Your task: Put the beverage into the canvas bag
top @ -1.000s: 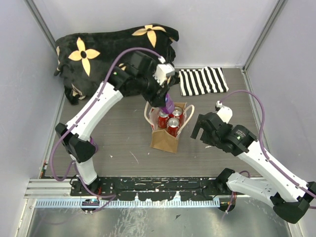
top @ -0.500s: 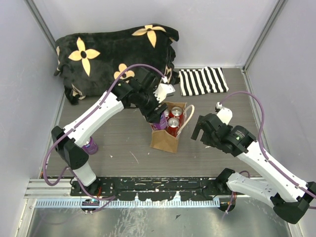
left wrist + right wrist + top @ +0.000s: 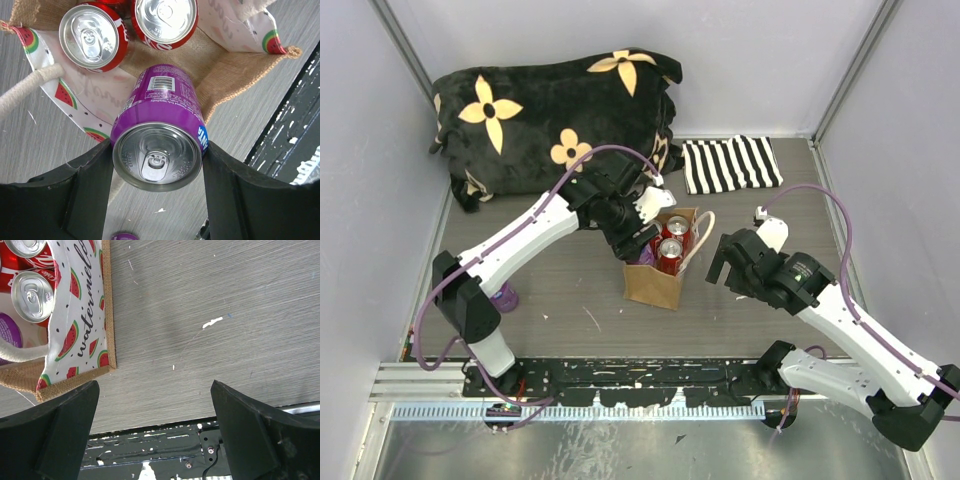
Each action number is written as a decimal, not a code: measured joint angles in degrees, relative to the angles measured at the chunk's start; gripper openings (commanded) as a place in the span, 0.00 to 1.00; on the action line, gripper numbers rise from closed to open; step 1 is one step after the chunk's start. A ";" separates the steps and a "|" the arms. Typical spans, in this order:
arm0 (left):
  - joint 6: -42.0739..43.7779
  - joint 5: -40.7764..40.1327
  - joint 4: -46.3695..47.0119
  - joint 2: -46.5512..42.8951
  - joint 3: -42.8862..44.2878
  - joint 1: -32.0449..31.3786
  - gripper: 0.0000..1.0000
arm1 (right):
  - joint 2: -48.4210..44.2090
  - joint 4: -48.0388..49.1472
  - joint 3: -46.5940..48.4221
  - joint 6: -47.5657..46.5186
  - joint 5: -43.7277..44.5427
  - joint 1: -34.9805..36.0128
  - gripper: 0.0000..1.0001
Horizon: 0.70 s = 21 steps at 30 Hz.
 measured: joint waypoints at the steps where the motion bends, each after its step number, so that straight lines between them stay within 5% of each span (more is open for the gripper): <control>1: 0.07 -0.44 0.26 0.31 0.00 -0.07 0.00 | 0.02 0.00 0.00 0.00 0.02 0.00 1.00; 21: -2.32 -6.88 6.40 5.79 -3.63 -1.66 0.00 | 1.27 -0.02 0.07 -0.61 0.26 0.00 1.00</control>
